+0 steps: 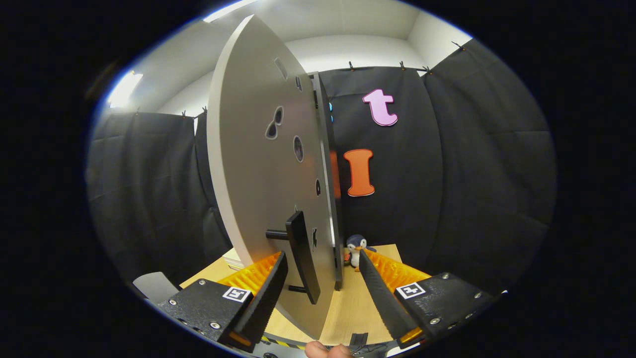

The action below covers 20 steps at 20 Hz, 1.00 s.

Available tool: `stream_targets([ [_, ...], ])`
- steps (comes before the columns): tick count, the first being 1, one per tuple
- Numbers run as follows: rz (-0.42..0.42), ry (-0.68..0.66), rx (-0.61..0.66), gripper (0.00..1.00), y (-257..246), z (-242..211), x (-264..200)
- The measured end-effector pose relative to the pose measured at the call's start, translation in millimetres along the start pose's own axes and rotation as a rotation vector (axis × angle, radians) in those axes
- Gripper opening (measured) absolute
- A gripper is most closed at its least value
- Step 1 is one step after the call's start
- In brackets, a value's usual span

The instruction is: Open the shoe cabinet door, grab the shoes and put them into the shoe cabinet, then close the shoe cabinet door.

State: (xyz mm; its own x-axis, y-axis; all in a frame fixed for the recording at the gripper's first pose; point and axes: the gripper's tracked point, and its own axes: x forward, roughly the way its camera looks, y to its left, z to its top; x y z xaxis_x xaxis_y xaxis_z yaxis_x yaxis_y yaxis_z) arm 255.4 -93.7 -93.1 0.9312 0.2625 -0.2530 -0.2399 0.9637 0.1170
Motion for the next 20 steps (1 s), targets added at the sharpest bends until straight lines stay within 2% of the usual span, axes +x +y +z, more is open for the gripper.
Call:
stream_targets([
  [4, -0.010, 0.004, -0.009, 0.91, 31.9, -0.7, 5.9],
  [20, 0.010, 0.020, -0.074, 0.93, 200.1, -7.4, 86.1],
])
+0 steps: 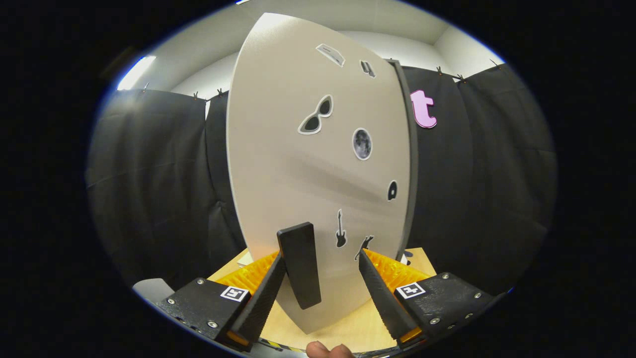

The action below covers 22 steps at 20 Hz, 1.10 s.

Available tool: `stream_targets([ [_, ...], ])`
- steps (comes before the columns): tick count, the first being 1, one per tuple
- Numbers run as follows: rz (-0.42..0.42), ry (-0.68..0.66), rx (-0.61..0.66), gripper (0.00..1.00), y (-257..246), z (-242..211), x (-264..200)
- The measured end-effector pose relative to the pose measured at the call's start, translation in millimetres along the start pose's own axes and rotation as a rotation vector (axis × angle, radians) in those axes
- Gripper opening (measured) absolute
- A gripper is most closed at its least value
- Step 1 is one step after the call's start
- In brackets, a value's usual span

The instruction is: Open the shoe cabinet door, grab the shoes and put them into the shoe cabinet, then close the shoe cabinet door.

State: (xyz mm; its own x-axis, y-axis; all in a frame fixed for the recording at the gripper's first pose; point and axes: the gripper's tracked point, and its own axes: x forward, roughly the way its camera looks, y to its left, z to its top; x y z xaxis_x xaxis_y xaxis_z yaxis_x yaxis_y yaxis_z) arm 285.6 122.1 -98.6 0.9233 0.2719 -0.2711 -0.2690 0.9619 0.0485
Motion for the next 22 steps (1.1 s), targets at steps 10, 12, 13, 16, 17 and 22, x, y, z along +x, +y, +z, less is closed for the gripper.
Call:
stream_targets([
  [10, 0.072, 0.001, -0.031, 0.93, 58.6, 18.9, 86.9],
  [12, 0.082, 0.008, -0.018, 0.92, 55.6, 19.4, 90.3],
  [13, 0.093, 0.009, 0.001, 0.92, 57.1, 19.1, 94.3],
  [16, 0.121, 0.019, 0.042, 0.92, 60.2, 19.9, 102.9],
  [17, 0.127, 0.019, 0.042, 0.92, 59.9, 20.8, 105.5],
  [22, 0.114, 0.014, 0.031, 0.92, 64.1, 23.0, 125.8],
])
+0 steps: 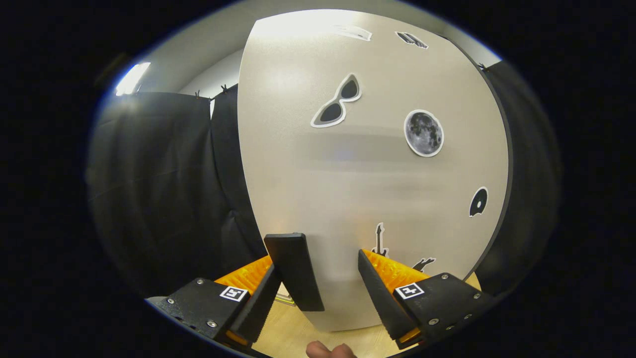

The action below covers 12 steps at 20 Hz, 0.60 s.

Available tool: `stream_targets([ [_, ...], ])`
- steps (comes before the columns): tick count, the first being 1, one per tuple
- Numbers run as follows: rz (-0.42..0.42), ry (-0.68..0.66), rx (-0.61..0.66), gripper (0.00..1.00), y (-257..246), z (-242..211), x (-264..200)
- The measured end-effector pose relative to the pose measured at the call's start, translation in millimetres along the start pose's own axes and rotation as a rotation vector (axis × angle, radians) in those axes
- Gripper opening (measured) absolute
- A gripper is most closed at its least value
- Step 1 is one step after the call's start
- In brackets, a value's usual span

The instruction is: Open the shoe cabinet door, grab the shoes and put them into the shoe cabinet, then close the shoe cabinet door.

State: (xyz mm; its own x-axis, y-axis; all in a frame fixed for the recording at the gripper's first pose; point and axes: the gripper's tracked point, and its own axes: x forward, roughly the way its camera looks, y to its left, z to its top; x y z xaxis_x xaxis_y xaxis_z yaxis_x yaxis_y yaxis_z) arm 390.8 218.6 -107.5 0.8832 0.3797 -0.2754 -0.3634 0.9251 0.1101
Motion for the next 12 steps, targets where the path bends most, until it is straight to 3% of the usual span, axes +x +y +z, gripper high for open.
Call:
stream_targets([
  [12, -0.013, -0.010, -0.001, 0.96, -1.6, 2.9, 20.2],
])
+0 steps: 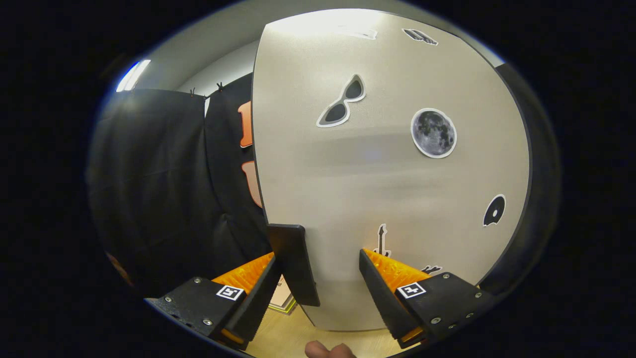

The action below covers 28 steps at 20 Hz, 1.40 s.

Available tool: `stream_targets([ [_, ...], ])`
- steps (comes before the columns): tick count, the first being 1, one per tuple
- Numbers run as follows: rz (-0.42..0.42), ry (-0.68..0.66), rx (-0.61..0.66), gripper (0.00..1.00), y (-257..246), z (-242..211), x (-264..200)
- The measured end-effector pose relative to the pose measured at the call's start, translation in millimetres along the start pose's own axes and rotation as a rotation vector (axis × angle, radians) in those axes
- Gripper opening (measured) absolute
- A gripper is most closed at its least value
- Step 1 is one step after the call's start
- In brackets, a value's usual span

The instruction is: Open the shoe cabinet door, grab the shoes and put them into the shoe cabinet, then close the shoe cabinet door.

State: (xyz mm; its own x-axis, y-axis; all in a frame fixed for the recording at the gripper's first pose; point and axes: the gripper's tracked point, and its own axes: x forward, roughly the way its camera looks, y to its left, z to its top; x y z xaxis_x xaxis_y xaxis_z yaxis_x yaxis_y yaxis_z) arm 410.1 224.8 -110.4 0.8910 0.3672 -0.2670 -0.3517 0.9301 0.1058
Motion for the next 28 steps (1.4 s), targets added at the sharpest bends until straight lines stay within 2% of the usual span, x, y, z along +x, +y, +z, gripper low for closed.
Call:
stream_targets([
  [9, -0.005, 0.007, 0.010, 0.96, 0.7, 0.8, 3.2],
  [14, 0.037, 0.014, 0.092, 0.96, 18.5, 8.6, -13.6],
  [19, 0.019, -0.031, 0.044, 0.96, 29.5, 17.7, -69.5],
  [28, -0.065, -0.069, 0.004, 0.96, 34.7, 22.4, -187.3],
])
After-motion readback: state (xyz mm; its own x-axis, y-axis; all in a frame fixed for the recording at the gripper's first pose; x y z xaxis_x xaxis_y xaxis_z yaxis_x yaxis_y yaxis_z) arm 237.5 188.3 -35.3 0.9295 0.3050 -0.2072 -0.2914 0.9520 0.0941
